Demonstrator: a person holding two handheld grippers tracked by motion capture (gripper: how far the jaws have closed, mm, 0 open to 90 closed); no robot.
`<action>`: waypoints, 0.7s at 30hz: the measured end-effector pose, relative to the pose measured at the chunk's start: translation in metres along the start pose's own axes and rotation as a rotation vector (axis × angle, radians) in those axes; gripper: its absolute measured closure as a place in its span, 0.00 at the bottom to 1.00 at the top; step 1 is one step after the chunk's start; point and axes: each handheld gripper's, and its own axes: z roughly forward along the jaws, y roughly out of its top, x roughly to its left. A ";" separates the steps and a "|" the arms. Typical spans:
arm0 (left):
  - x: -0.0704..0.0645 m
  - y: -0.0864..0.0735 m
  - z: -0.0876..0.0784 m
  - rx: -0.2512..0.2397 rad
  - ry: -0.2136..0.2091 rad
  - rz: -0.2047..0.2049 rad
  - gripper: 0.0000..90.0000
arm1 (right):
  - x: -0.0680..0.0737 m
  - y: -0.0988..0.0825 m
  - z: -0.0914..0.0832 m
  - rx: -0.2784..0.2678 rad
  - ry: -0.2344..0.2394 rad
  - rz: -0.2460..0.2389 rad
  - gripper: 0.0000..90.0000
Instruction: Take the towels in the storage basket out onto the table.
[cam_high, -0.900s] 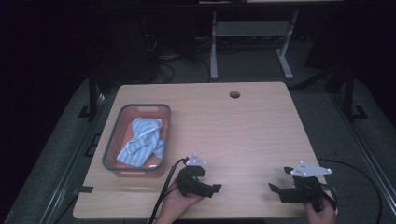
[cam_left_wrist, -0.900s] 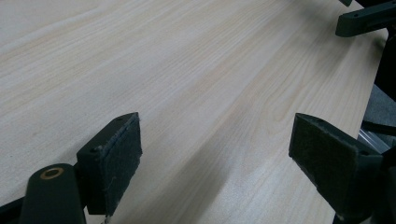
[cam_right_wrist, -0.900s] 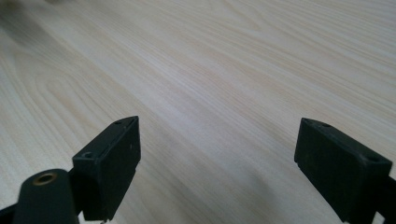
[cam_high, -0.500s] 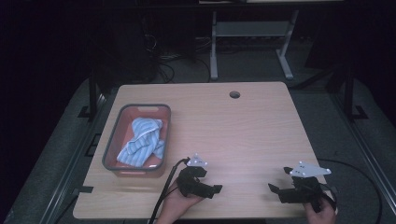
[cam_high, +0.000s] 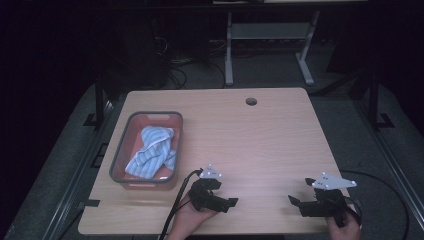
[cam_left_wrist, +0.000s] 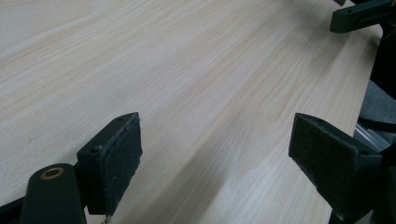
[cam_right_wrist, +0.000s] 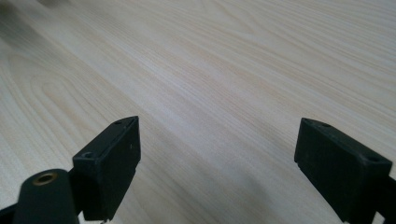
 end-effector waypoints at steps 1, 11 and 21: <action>-0.001 0.001 0.000 -0.002 -0.004 -0.007 0.19 | 0.000 0.000 -0.001 -0.001 -0.001 -0.003 0.15; -0.006 0.023 -0.008 -0.014 0.014 0.043 0.20 | 0.000 0.000 0.001 0.001 0.001 0.007 0.15; 0.008 0.050 -0.019 0.062 0.023 0.053 0.19 | 0.001 0.000 0.003 0.001 0.010 0.012 0.15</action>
